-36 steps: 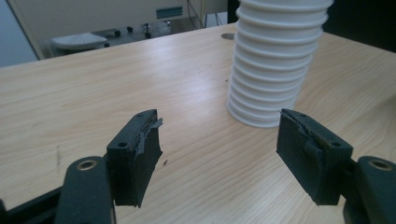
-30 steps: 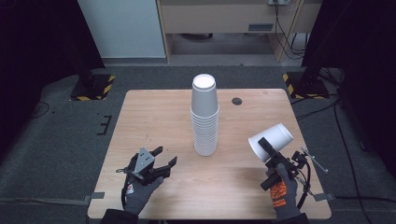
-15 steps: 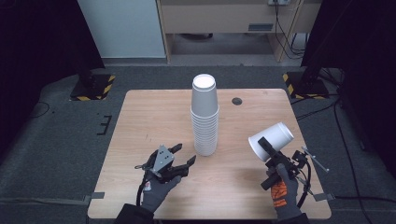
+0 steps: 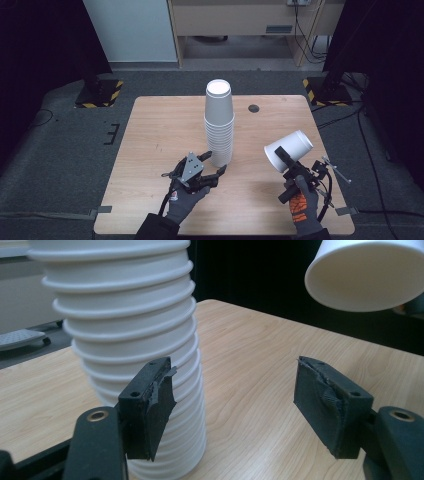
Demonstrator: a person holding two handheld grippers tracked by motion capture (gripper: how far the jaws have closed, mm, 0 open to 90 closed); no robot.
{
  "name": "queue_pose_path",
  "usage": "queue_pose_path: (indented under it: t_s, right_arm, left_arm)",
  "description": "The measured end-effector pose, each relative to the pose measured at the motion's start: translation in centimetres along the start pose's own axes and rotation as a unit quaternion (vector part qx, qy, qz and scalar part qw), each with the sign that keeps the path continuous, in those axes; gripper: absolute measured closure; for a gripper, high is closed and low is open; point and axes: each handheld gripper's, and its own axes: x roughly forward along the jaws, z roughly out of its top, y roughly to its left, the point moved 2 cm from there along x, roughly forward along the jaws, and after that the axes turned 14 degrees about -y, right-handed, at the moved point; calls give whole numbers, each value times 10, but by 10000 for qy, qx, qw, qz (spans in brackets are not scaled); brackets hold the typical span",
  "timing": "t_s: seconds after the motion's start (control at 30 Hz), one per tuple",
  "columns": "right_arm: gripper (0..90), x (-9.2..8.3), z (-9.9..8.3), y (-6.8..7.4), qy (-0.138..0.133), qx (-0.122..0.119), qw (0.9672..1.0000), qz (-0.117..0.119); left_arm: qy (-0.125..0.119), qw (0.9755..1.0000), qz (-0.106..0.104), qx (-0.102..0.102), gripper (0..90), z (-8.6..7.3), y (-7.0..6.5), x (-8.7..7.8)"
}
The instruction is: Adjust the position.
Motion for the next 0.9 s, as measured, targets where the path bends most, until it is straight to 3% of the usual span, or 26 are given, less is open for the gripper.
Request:
queue_pose_path:
  t_s: [0.57,0.9]
  right_arm:
    - [138,1,-2,0,97,94,9999,16]
    - [137,2,-3,0,139,91,9999,15]
  left_arm:
    - [-126,9994,-336,-2,335,4,-22,38]
    - [-122,9991,-404,54,353,2,-26,54]
